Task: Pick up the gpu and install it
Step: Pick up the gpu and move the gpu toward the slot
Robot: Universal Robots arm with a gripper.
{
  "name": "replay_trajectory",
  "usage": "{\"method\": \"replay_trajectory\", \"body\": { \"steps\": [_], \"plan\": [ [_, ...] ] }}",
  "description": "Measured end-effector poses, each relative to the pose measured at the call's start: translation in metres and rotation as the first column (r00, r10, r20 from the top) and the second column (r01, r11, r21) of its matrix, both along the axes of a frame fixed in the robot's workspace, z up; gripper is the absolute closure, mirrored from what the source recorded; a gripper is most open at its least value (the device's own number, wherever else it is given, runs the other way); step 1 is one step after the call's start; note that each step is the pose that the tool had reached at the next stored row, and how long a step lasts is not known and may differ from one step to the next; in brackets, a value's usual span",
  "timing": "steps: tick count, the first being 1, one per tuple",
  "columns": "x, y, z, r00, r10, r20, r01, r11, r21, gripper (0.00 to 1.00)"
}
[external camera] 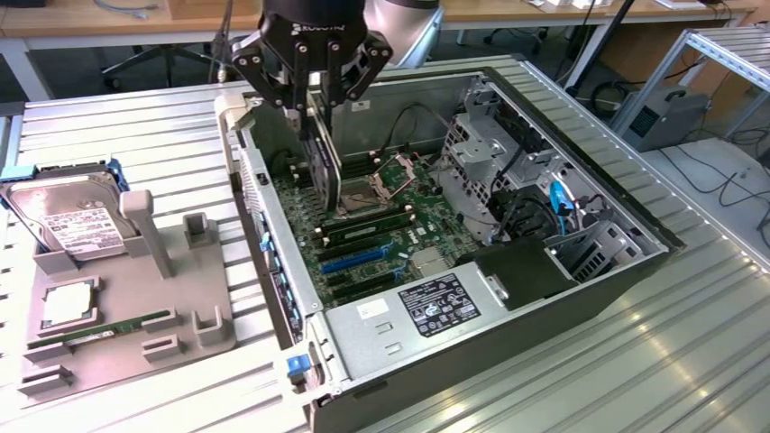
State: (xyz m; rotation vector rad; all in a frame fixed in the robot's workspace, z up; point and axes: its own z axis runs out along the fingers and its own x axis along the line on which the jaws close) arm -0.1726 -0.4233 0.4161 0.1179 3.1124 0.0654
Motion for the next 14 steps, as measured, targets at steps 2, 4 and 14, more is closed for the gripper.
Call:
{"method": "replay_trajectory", "body": {
  "steps": [2, 4, 14],
  "plan": [
    [0.002, 0.0000, -0.0008, 1.0000, 0.000, 0.0000, 0.000, 1.0000, 0.0000, 0.73],
    [0.004, 0.0000, -0.0016, 1.0000, 0.000, 0.0000, 0.000, 1.0000, 0.0000, 0.73],
    [0.015, 0.0000, -0.0051, 1.0000, 0.000, 0.0000, 0.000, 1.0000, -0.0007, 0.73]
  ]
}}
